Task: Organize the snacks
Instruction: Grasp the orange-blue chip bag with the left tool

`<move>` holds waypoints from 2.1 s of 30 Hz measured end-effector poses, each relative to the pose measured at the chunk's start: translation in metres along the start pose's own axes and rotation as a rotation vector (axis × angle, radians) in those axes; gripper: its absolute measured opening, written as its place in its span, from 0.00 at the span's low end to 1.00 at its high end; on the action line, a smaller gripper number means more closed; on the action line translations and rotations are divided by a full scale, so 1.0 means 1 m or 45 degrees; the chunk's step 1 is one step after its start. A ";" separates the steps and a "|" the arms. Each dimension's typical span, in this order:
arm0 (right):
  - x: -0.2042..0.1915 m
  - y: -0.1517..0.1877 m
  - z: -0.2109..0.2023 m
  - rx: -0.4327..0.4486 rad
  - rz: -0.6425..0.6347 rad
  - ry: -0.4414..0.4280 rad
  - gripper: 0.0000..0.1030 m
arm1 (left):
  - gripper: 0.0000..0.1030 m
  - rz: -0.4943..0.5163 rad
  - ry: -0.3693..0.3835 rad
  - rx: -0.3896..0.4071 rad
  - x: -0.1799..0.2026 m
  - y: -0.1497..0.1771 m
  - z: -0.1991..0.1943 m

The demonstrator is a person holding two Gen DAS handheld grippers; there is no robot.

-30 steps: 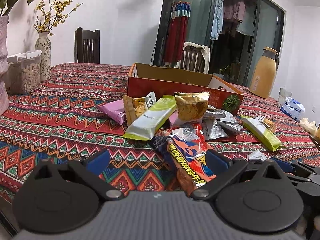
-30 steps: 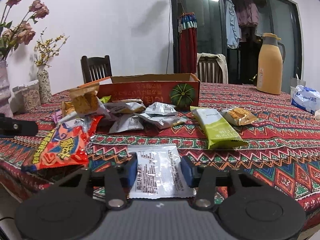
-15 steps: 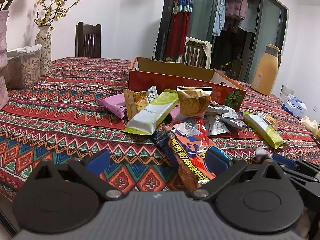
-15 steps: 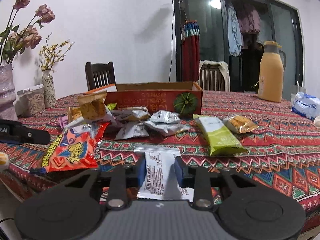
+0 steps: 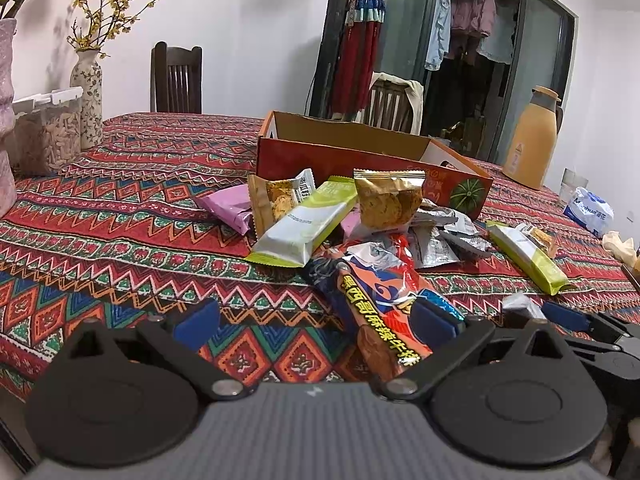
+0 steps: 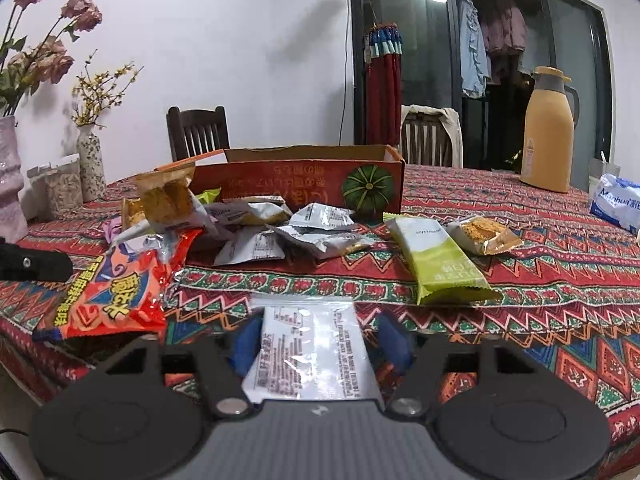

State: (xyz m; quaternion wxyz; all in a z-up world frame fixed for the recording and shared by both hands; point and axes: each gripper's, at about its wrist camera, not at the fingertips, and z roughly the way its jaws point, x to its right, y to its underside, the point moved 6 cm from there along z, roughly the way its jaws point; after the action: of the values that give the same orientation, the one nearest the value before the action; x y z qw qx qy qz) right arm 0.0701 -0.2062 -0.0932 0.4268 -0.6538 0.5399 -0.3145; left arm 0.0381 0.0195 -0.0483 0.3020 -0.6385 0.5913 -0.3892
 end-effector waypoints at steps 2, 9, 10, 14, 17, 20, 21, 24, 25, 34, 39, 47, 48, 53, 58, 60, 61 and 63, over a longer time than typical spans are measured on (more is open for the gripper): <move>-0.001 0.000 -0.002 0.005 0.002 -0.006 0.41 | 1.00 0.004 0.000 -0.003 0.001 0.000 0.001; -0.010 -0.001 -0.014 0.070 -0.049 0.024 0.33 | 1.00 0.018 0.015 -0.038 0.010 -0.004 0.007; -0.010 -0.003 -0.016 0.081 -0.049 0.032 0.33 | 1.00 0.020 0.016 -0.045 0.013 -0.005 0.008; -0.009 -0.010 -0.027 0.136 -0.056 0.062 0.33 | 1.00 0.016 0.023 -0.084 0.026 -0.012 0.018; -0.006 -0.013 -0.032 0.161 -0.055 0.079 0.33 | 1.00 0.020 0.003 -0.106 0.039 -0.018 0.027; -0.003 -0.013 -0.033 0.165 -0.049 0.093 0.33 | 1.00 0.011 -0.095 -0.136 0.046 -0.023 0.038; -0.003 -0.012 -0.033 0.164 -0.045 0.094 0.33 | 1.00 0.007 -0.115 -0.148 0.048 -0.024 0.042; -0.001 -0.010 -0.032 0.160 -0.035 0.096 0.33 | 1.00 0.005 -0.151 -0.182 0.056 -0.026 0.052; 0.000 -0.010 -0.032 0.158 -0.031 0.095 0.33 | 1.00 0.011 -0.164 -0.189 0.058 -0.026 0.054; 0.002 -0.005 -0.031 0.151 -0.018 0.085 0.33 | 0.98 0.054 -0.225 -0.316 0.064 -0.010 0.071; -0.001 -0.006 -0.031 0.151 -0.025 0.074 0.33 | 0.80 0.090 -0.200 -0.316 0.070 -0.005 0.068; 0.000 -0.005 -0.031 0.149 -0.020 0.075 0.33 | 0.60 0.090 -0.134 -0.269 0.063 -0.007 0.057; 0.000 -0.005 -0.031 0.149 -0.021 0.074 0.33 | 0.59 0.089 -0.131 -0.262 0.062 -0.007 0.056; -0.001 -0.006 -0.031 0.154 -0.023 0.076 0.33 | 0.58 0.098 -0.107 -0.215 0.060 -0.009 0.047; -0.002 -0.007 -0.035 0.169 -0.025 0.078 0.33 | 0.58 0.113 -0.074 -0.140 0.058 -0.014 0.024; -0.002 -0.009 -0.037 0.178 -0.025 0.079 0.33 | 0.58 0.114 -0.059 -0.107 0.056 -0.017 0.013; -0.002 -0.010 -0.039 0.184 -0.027 0.080 0.33 | 0.58 0.114 -0.054 -0.090 0.056 -0.019 0.008; -0.002 -0.014 -0.041 0.195 -0.030 0.083 0.33 | 0.58 0.110 -0.043 -0.053 0.055 -0.026 -0.002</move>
State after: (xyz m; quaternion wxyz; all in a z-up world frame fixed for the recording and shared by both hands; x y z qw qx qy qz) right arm 0.0398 -0.2127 -0.0630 0.4540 -0.6150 0.5200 -0.3812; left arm 0.0493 -0.0316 -0.0175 0.3151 -0.6250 0.6211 -0.3526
